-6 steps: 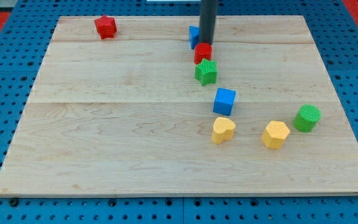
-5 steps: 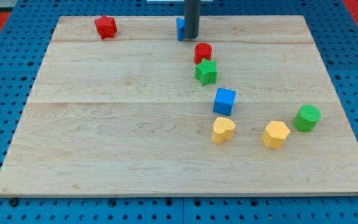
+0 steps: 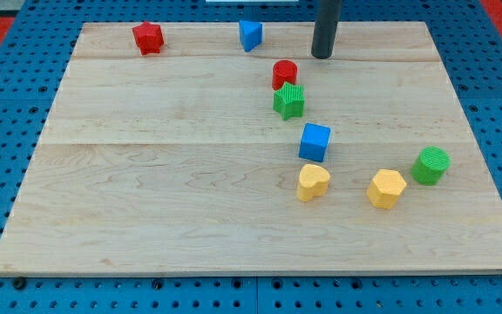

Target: Move your arm to the right of the green star

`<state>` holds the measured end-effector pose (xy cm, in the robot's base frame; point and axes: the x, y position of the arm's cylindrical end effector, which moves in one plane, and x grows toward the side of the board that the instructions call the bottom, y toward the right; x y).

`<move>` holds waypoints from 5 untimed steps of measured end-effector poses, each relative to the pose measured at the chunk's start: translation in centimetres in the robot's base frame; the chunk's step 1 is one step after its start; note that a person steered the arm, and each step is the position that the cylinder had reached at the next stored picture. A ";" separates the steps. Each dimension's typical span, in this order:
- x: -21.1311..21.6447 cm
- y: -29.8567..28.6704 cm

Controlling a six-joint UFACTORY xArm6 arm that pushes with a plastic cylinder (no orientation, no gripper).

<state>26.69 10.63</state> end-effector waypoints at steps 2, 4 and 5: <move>0.7 0.0; 12.8 0.8; 13.2 6.4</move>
